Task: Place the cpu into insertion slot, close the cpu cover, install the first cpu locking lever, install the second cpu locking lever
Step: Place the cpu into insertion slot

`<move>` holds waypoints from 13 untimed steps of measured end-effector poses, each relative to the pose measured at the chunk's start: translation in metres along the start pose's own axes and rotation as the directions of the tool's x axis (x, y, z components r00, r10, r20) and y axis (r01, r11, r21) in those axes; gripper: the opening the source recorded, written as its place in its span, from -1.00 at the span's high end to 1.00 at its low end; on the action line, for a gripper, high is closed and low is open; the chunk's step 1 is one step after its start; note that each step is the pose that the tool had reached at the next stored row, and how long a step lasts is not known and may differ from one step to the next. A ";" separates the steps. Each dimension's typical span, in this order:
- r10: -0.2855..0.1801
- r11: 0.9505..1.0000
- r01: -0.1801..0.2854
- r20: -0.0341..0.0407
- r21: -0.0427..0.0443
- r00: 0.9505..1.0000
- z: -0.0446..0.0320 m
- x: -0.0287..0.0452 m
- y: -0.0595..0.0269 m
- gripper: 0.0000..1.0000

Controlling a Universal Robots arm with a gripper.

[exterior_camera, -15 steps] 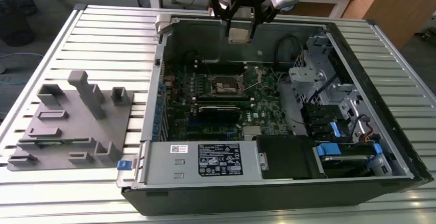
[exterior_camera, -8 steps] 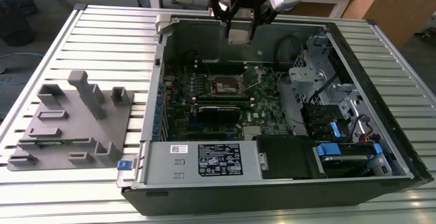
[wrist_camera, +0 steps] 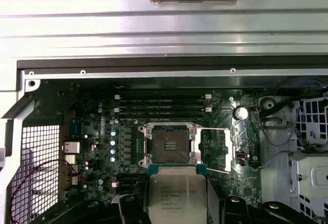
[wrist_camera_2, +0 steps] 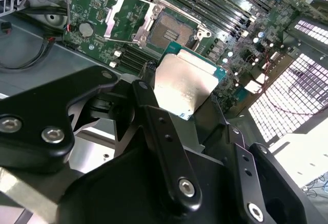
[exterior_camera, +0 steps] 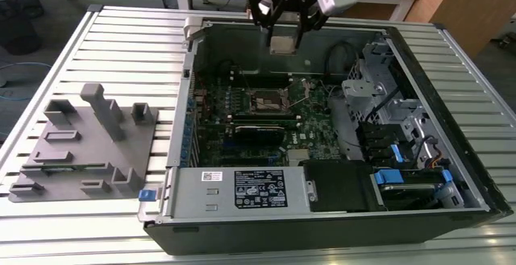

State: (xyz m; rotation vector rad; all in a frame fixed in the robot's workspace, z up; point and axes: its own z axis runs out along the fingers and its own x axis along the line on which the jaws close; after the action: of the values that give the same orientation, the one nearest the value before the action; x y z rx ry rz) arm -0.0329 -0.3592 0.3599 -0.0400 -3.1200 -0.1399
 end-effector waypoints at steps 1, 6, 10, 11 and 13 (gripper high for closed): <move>0.000 1.000 0.000 0.000 0.000 1.000 0.0005 0.0000 0.0000 -0.08; 0.000 1.000 0.000 0.000 0.000 1.000 0.0035 -0.0001 -0.0003 -0.08; 0.000 1.000 0.000 0.000 0.000 1.000 0.0062 -0.0001 -0.0006 -0.08; 0.000 1.000 0.000 0.000 0.000 1.000 0.0069 -0.0001 -0.0006 -0.08; 0.000 1.000 0.000 0.000 0.000 1.000 0.0076 -0.0002 -0.0007 -0.08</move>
State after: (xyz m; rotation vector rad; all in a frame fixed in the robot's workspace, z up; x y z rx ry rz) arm -0.0329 -0.3591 0.3523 -0.0400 -3.1199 -0.1395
